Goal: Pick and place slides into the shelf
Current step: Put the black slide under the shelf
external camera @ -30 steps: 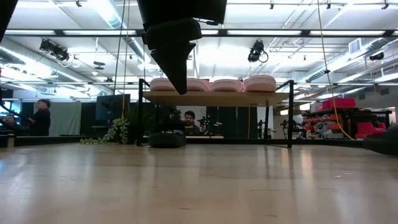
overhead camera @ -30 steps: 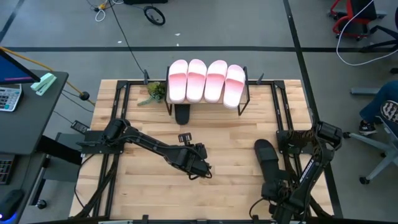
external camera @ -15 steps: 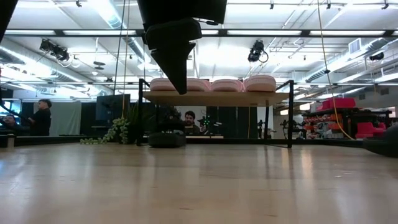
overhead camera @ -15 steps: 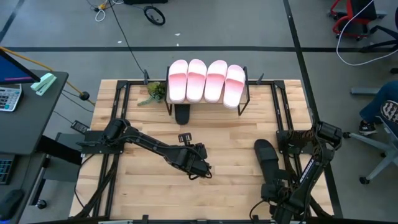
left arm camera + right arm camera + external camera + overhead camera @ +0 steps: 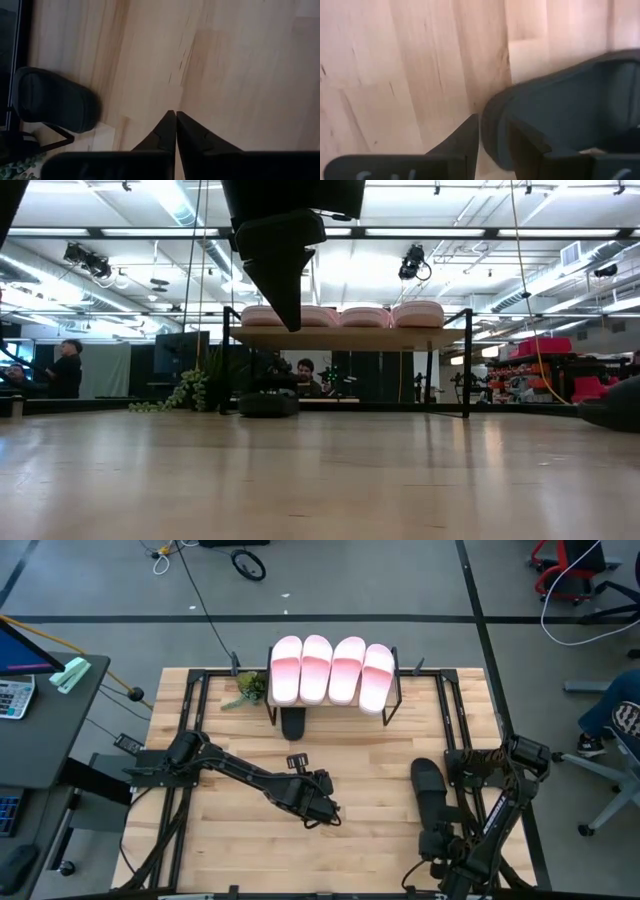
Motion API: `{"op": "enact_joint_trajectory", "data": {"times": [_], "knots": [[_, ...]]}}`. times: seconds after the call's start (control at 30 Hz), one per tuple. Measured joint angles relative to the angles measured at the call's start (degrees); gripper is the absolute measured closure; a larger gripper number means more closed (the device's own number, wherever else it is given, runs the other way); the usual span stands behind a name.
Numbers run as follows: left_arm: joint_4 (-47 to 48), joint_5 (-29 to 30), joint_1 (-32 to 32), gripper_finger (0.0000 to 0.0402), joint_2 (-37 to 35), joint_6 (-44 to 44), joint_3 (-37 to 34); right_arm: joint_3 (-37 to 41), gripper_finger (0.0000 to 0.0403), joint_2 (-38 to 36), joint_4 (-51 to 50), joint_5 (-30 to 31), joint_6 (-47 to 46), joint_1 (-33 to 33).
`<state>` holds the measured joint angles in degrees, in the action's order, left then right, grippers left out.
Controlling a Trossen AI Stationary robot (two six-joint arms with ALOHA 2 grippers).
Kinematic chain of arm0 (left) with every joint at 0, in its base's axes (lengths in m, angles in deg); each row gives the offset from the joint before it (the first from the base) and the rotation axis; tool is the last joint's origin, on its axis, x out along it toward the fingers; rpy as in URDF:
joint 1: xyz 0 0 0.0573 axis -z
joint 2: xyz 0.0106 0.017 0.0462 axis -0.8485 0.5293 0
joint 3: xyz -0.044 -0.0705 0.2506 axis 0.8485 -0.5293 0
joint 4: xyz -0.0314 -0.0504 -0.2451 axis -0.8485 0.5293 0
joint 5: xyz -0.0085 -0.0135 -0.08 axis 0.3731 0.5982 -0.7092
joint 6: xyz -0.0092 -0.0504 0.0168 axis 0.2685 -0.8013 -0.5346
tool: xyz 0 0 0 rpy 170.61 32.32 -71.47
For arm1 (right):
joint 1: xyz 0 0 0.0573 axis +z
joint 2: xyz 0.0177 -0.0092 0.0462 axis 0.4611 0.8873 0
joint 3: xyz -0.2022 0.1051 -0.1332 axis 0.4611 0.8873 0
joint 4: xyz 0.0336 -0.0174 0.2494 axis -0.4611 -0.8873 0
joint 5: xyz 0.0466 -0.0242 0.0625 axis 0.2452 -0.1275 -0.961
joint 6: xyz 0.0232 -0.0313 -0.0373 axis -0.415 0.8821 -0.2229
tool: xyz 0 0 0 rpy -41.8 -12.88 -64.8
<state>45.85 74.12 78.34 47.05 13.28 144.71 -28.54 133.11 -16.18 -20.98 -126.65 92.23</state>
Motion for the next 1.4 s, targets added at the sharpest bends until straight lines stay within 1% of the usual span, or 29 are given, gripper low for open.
{"op": "enact_joint_trajectory", "data": {"times": [0.1, 0.3, 0.5, 0.7, 0.8, 0.93, 1.0, 1.07, 1.13, 1.2, 1.27, 1.33, 1.4], "knots": [[0.0, 0.0, 0.0, 0.0378, 0.01, 0.0, 0.0, 0.0, 0.03, -0.02, -0.71, 0.93, -0.02, 0.02], [0.0, 0.0, 0.0, 0.0386, 0.01, -0.26, 0.0, 1.07, 0.03, -0.04, -1.24, -2.62, -1.93, 0.25], [0.0, 0.0, 0.0, 0.0393, 0.01, -0.28, 0.0, 3.51, 0.03, -0.04, 2.67, -2.99, -4.16, 0.86], [-0.29, 0.0, 0.0, 0.0388, 0.01, -0.84, 0.0, 5.54, 0.0302, -0.07, 3.15, -2.97, -4.46, 1.03], [-0.27, 0.0, 0.44, 0.0387, 0.0, -1.36, 0.0, 7.36, 0.0319, -0.07, 5.5, -2.89, -4.46, 1.03], [1.24, -0.08, 1.86, 0.0392, -1.16, -1.4, 0.0, 8.43, 0.0375, -0.33, 8.25, -2.56, -5.51, 1.09], [3.62, -0.17, 2.76, 0.0393, -2.98, -2.36, 0.0, 8.1, 0.0389, -0.29, 8.22, -2.12, -6.11, 1.09], [6.47, -0.15, 3.77, 0.0393, -5.56, -4.82, 0.0, 7.44, 0.0386, -0.09, 8.05, -1.0, -6.33, 1.07], [10.47, -0.2, 4.74, 0.0388, -8.66, -7.6, 0.0, 6.43, 0.0383, -0.02, 8.56, 1.44, -6.47, 0.67], [14.56, -0.14, 5.74, 0.0382, -12.55, -8.75, 0.0, 5.47, 0.039, -0.02, 9.47, 4.97, -6.35, 0.26], [18.05, -0.03, 6.58, 0.0379, -16.52, -11.23, 0.02, 4.88, 0.0394, -0.02, 9.71, 9.78, -5.43, -0.13], [19.45, -0.02, 7.17, 0.0379, -20.69, -14.63, 0.02, 4.46, 0.0394, -0.02, 11.27, 15.1, -3.25, -1.23], [19.71, -0.04, 7.34, 0.0383, -24.77, -16.85, 0.02, 4.26, 0.0394, -0.02, 14.98, 18.29, 3.19, -3.76]]}}
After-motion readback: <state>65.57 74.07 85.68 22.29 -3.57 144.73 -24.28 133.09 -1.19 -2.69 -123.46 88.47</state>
